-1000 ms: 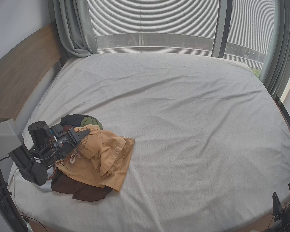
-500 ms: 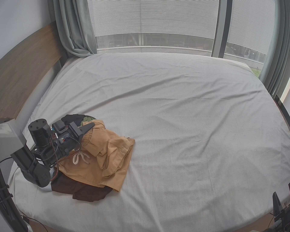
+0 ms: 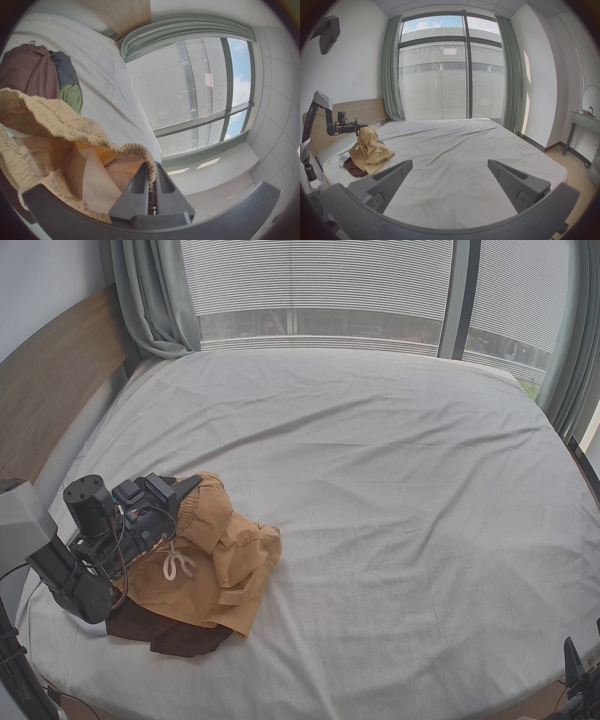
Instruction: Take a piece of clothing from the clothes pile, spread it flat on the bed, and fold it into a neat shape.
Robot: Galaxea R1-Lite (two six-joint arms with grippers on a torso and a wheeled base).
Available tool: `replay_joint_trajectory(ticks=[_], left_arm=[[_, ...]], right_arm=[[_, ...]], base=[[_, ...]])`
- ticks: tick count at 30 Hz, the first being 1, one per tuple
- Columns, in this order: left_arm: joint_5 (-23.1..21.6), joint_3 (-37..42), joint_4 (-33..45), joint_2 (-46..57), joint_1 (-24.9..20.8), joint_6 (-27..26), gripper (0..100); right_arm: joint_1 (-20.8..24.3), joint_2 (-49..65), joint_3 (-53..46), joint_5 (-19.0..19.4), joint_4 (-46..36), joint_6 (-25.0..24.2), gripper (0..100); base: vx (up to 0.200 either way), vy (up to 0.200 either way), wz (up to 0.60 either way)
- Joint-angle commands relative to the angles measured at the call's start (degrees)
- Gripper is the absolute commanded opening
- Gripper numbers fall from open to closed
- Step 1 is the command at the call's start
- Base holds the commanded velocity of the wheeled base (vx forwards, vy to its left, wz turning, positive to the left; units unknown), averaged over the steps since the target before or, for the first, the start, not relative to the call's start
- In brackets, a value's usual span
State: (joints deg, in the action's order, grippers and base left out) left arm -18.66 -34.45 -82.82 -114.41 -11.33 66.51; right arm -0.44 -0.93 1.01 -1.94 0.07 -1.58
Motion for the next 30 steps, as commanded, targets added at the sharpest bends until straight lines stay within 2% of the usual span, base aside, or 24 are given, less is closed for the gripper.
replay_joint_trajectory(ticks=[1, 5, 15, 24, 30], left_arm=[[0.29, -1.15, 0.47, 0.24, -0.80, 2.39, 0], [0.38, -1.41, 0.65, 0.41, -1.42, 5.91, 0], [2.76, -2.20, 0.91, 0.41, -3.88, 8.11, 0], [4.51, -5.54, 4.34, 3.75, -4.23, 15.23, 0], [5.39, -5.72, 4.86, 4.98, -4.41, 15.84, 0]], right_arm=[[0.00, 0.57, -1.01, 0.00, 0.01, 0.00, 100], [0.00, 0.57, -1.01, 0.00, 0.01, 0.09, 100], [0.00, 0.57, -1.01, 0.00, 0.01, 0.09, 100], [0.00, 0.57, -1.01, 0.00, 0.01, 0.09, 100], [0.00, 0.57, -1.01, 0.00, 0.01, 0.09, 100]], base=[[0.000, 0.000, 0.00], [0.000, 0.000, 0.00], [0.000, 0.000, 0.00], [0.000, 0.000, 0.00], [0.000, 0.000, 0.00]])
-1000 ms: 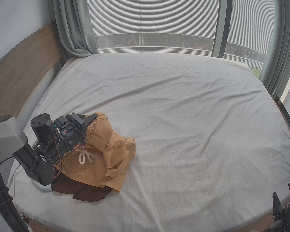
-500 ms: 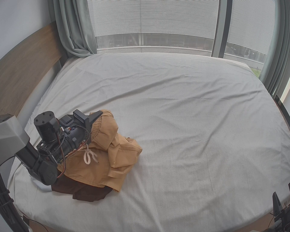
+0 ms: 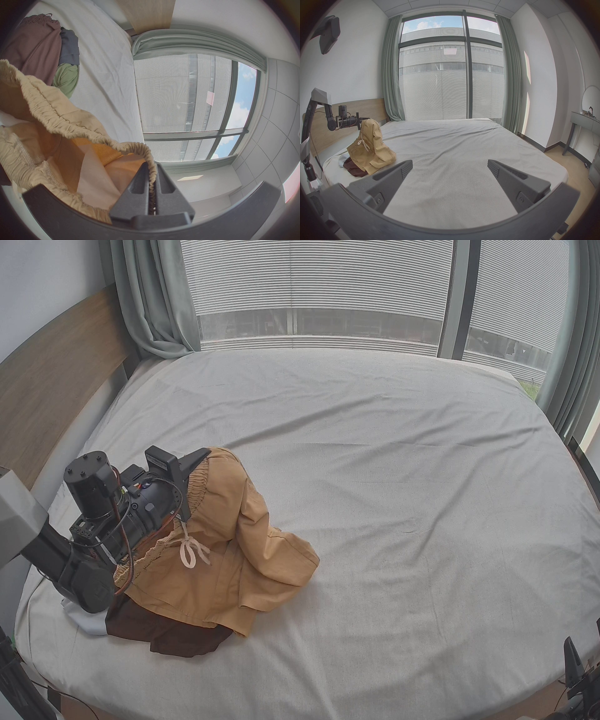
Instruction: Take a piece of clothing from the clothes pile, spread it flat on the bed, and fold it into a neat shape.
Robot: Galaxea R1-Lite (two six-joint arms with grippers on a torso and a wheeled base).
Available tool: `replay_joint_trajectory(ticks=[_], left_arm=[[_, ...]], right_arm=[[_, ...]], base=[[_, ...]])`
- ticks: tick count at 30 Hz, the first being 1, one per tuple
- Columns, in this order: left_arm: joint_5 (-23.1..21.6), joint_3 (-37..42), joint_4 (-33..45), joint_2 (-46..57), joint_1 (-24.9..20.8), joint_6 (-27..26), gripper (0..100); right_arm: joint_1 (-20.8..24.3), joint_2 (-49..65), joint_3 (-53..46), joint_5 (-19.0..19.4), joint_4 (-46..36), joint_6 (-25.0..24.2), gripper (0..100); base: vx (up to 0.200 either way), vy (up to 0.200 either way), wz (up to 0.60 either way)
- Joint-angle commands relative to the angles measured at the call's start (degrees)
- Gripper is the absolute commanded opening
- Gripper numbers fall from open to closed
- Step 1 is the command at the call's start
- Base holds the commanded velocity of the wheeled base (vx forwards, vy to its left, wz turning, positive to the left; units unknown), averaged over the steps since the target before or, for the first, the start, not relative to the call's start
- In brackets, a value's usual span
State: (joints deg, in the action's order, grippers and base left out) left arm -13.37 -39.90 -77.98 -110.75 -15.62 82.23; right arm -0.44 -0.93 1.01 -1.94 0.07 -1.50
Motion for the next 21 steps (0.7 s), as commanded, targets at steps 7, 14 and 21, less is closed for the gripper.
replay_joint_trajectory(ticks=[7, 14, 21], left_arm=[[0.63, -1.23, 0.46, 3.26, -0.56, 4.96, 0], [1.42, -2.55, 1.43, 4.14, -2.31, 7.07, 0], [2.65, -2.99, 1.43, 4.14, -5.04, 7.07, 0]], right_arm=[[0.00, 0.57, -1.01, 0.00, 0.01, 0.01, 100], [0.00, 0.57, -1.01, 0.00, 0.01, 0.01, 100], [0.00, 0.57, -1.01, 0.00, 0.01, 0.01, 100]], base=[[0.000, 0.000, 0.00], [0.000, 0.000, 0.00], [0.000, 0.000, 0.00]])
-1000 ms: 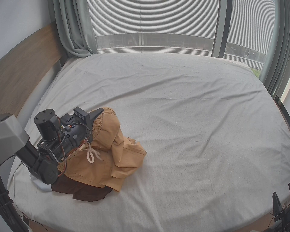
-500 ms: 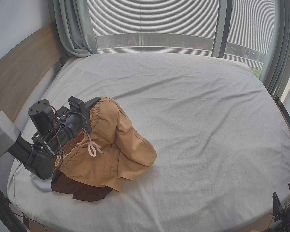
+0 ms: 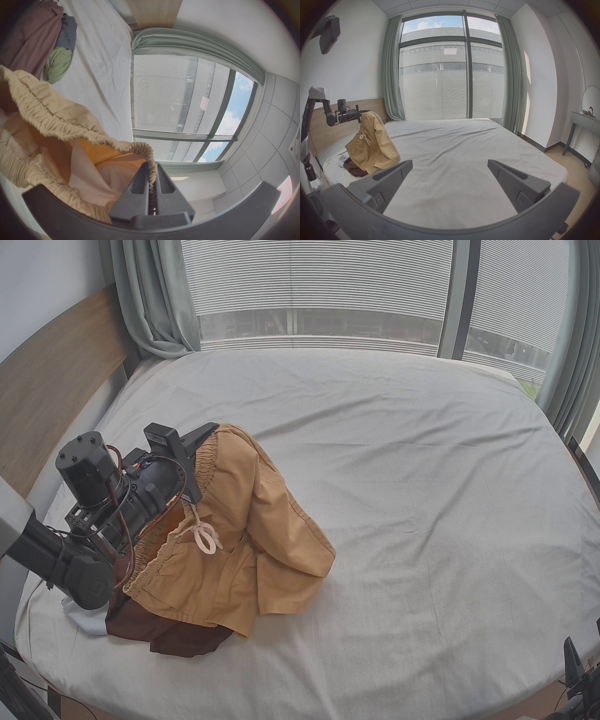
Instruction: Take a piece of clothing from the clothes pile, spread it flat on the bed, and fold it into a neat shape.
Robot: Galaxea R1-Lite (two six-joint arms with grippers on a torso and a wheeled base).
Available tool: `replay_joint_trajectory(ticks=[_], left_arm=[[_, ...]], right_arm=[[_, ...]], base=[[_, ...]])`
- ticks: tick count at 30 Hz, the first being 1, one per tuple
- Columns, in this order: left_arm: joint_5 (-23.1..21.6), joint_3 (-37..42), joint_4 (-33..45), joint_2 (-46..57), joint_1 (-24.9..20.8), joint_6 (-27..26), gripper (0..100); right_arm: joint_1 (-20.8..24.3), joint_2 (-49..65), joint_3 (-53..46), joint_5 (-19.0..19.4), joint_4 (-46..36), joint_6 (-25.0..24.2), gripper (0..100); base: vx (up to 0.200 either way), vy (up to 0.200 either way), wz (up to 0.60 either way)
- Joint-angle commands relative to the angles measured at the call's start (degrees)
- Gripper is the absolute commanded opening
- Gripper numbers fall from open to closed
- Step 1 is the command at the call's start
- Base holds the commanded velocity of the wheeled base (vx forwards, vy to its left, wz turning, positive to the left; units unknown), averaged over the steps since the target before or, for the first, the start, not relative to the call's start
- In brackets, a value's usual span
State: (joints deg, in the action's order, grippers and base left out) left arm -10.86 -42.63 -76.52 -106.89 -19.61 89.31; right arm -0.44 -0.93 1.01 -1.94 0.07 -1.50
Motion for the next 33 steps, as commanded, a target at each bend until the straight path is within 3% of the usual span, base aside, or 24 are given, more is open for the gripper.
replay_joint_trajectory(ticks=[1, 7, 33], left_arm=[[0.58, -0.61, -0.21, 0.28, -2.18, -0.01, 0], [1.98, -3.16, -0.30, 0.45, -5.61, 4.91, 0], [1.37, -8.08, -0.30, -1.92, -19.23, 4.21, 0]], right_arm=[[0.00, 0.57, -1.01, 0.00, 0.01, 0.01, 100], [0.00, 0.57, -1.01, 0.00, 0.01, 0.01, 100], [0.00, 0.57, -1.01, 0.00, 0.01, 0.01, 100]], base=[[0.000, 0.000, 0.00], [0.000, 0.000, 0.00], [0.000, 0.000, 0.00]])
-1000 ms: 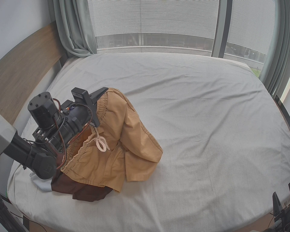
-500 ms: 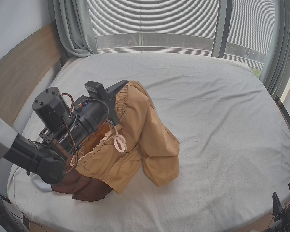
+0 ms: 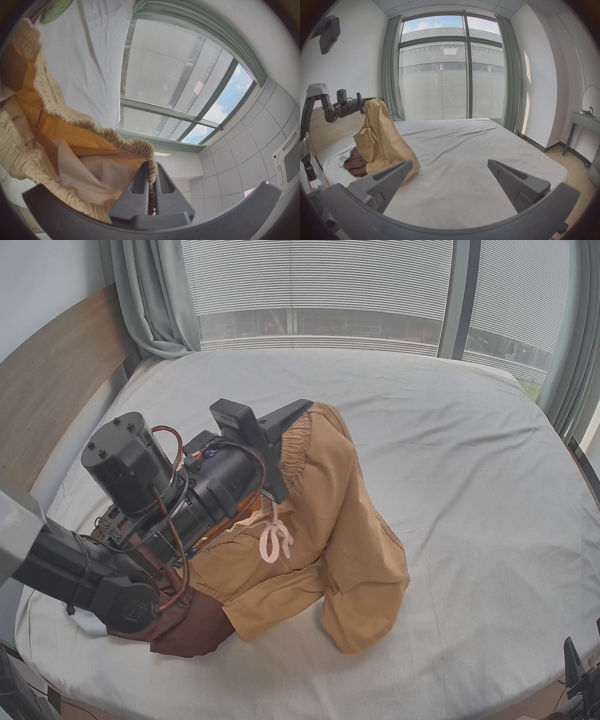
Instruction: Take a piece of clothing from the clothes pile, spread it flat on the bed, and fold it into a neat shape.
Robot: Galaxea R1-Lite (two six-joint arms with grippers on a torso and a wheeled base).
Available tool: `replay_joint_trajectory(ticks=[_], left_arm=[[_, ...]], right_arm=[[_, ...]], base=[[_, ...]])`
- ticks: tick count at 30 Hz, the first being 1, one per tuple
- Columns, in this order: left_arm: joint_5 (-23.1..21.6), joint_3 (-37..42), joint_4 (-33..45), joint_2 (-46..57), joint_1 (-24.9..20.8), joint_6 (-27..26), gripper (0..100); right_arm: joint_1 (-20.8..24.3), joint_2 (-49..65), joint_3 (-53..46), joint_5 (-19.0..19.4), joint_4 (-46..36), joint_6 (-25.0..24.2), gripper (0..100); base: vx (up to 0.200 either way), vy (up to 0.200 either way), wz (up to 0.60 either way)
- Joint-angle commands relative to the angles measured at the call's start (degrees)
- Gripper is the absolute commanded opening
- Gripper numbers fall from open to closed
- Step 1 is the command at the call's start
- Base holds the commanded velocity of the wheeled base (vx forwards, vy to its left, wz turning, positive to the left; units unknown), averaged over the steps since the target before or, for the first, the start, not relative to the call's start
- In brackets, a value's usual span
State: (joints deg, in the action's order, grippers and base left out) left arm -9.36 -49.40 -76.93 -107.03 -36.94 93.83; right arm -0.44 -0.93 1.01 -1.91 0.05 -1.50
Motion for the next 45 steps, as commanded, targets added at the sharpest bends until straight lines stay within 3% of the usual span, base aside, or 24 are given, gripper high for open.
replay_joint_trajectory(ticks=[1, 18, 36, 45], left_arm=[[-0.13, -1.67, 0.12, -2.21, -2.26, -0.49, 0], [-1.71, -10.46, 3.19, -7.93, -9.56, -1.37, 0], [-1.89, -15.73, 5.92, -7.75, -11.93, -0.84, 0], [-1.18, -16.61, 5.48, -6.52, -11.75, 3.20, 0]], right_arm=[[0.00, 0.57, -1.01, -0.02, 0.04, 0.01, 100], [0.00, 0.57, -1.01, -0.02, 0.04, 0.01, 100], [0.00, 0.57, -1.01, -0.02, 0.04, 0.01, 100], [0.00, 0.57, -1.01, -0.02, 0.04, 0.01, 100]], base=[[0.000, 0.000, 0.00], [0.000, 0.000, 0.00], [0.000, 0.000, 0.00], [0.000, 0.000, 0.00]])
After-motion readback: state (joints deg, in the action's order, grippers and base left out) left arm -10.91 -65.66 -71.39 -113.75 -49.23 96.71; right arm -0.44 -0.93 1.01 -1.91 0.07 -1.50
